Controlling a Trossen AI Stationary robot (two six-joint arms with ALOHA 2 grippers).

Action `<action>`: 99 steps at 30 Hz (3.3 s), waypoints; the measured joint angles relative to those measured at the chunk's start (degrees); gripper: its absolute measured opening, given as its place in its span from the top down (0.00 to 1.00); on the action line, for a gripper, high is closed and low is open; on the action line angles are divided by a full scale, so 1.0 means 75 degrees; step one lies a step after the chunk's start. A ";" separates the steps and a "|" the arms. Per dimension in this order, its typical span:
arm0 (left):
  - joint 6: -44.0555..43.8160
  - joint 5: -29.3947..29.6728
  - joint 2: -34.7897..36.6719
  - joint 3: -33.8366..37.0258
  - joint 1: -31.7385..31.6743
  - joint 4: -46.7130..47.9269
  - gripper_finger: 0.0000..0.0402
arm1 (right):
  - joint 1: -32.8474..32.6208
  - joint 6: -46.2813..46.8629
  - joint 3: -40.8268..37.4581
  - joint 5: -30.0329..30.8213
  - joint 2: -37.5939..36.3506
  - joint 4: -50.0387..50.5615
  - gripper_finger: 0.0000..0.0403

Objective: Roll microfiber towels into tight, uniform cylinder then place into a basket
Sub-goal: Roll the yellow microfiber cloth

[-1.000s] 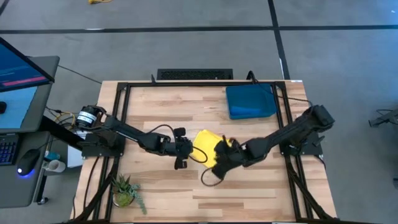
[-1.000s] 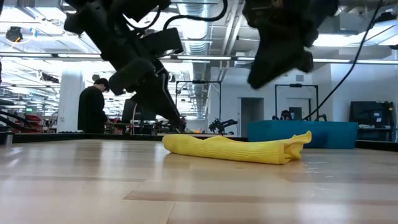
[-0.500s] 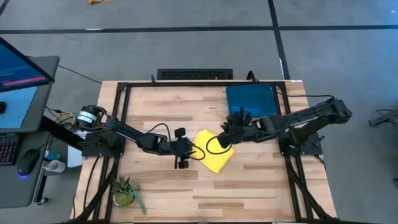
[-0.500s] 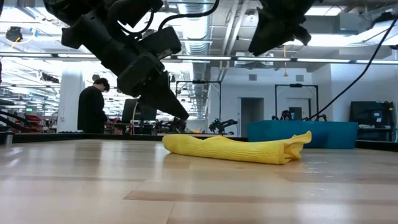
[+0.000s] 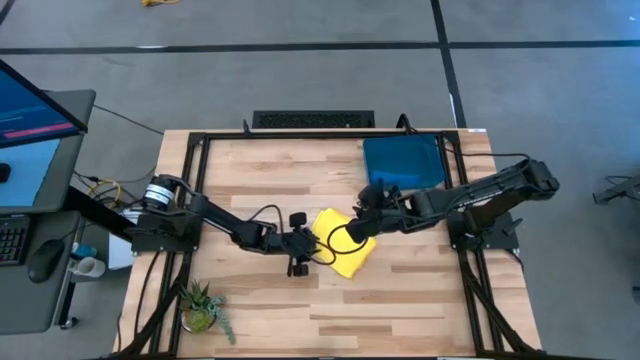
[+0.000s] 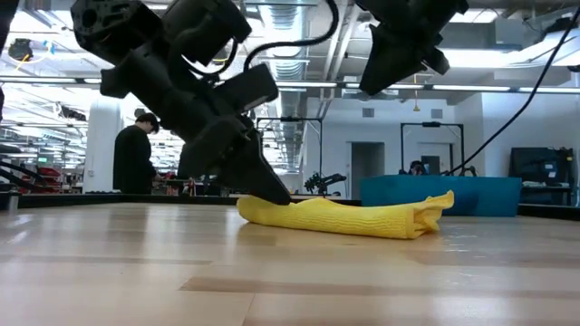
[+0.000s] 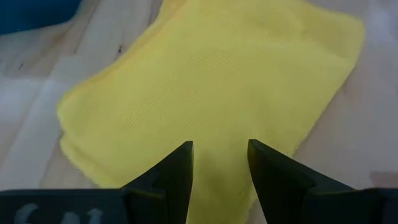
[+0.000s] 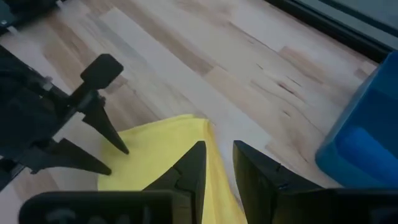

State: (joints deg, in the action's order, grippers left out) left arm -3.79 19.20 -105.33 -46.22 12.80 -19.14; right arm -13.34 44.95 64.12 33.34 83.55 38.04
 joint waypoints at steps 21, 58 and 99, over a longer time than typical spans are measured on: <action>0.2609 0.1139 0.0028 -0.0493 -0.0520 0.2919 0.64 | -0.0019 -0.0054 0.0002 -0.0037 0.0017 0.0015 0.75; 0.2993 0.0000 -0.1236 -0.1806 0.0494 0.1882 0.64 | -0.0269 -0.0082 0.0008 -0.0035 0.0020 0.0114 0.75; -0.1960 0.2735 0.0856 -0.1766 0.3185 0.7837 0.64 | -0.0823 -0.3212 -0.0082 -0.0462 0.0029 -0.1284 0.75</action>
State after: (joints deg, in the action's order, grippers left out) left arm -18.49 39.71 -98.91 -59.46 36.69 39.64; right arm -19.51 20.86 63.50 29.88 83.77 28.41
